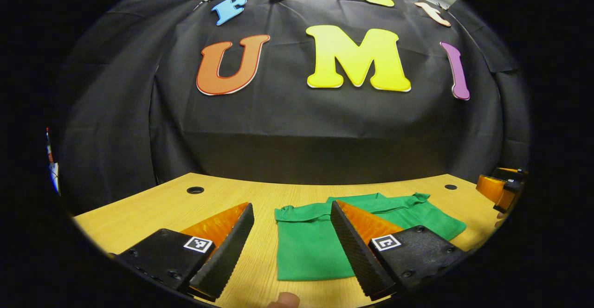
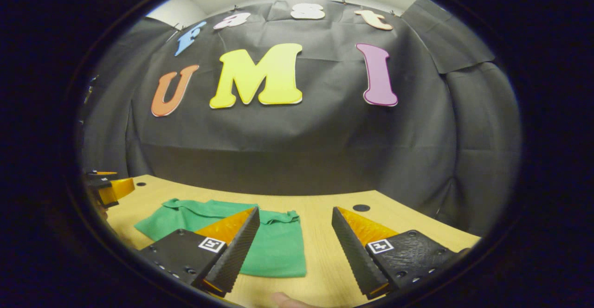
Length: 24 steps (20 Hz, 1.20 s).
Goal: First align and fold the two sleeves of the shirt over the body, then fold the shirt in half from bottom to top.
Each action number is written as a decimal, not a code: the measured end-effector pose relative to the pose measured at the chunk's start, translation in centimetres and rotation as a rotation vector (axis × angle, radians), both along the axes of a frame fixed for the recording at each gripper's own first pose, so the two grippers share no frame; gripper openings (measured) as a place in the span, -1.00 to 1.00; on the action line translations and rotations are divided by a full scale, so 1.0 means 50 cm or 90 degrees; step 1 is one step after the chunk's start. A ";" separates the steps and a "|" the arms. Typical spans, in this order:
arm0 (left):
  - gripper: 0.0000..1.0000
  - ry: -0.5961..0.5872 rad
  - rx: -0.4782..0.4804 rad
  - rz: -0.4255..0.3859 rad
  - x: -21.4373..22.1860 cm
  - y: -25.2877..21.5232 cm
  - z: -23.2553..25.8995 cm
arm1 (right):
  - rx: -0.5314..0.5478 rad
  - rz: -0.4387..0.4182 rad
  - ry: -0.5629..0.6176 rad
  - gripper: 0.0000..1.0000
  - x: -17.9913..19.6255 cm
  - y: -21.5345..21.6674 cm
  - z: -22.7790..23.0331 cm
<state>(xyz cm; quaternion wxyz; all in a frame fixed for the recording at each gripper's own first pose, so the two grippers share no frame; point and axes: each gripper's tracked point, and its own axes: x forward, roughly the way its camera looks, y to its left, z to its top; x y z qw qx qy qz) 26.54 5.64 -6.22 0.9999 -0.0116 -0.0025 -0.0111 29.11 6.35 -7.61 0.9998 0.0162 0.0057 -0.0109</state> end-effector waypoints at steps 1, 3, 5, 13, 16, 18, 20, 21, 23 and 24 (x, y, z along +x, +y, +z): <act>1.00 -0.008 0.009 0.001 -0.035 -0.005 0.017 | -0.003 -0.007 -0.007 0.91 -0.039 -0.009 0.017; 1.00 -0.022 0.037 0.011 -0.109 -0.008 0.050 | -0.012 -0.017 -0.027 0.90 -0.112 -0.025 0.066; 1.00 -0.046 0.042 0.018 -0.192 -0.008 0.090 | -0.033 -0.030 -0.024 0.90 -0.187 -0.046 0.106; 1.00 -0.013 0.006 -0.008 -0.437 -0.021 0.159 | -0.056 -0.059 -0.050 0.89 -0.500 -0.137 0.245; 1.00 -0.013 -0.005 -0.020 -0.469 -0.038 0.150 | -0.074 -0.050 -0.064 0.89 -0.561 -0.143 0.261; 1.00 0.013 0.017 -0.037 -0.482 -0.059 0.136 | -0.080 -0.046 -0.050 0.93 -0.572 -0.148 0.242; 1.00 -0.002 0.033 -0.026 -0.488 -0.055 0.147 | -0.085 -0.036 -0.034 0.89 -0.574 -0.146 0.214; 1.00 0.001 0.034 -0.022 -0.487 -0.058 0.143 | -0.082 -0.027 -0.032 0.90 -0.574 -0.139 0.200; 1.00 -0.002 0.028 -0.021 -0.487 -0.066 0.139 | -0.084 -0.014 -0.035 0.94 -0.568 -0.136 0.179; 1.00 0.000 0.029 -0.020 -0.485 -0.071 0.135 | -0.089 -0.017 -0.039 0.90 -0.561 -0.141 0.174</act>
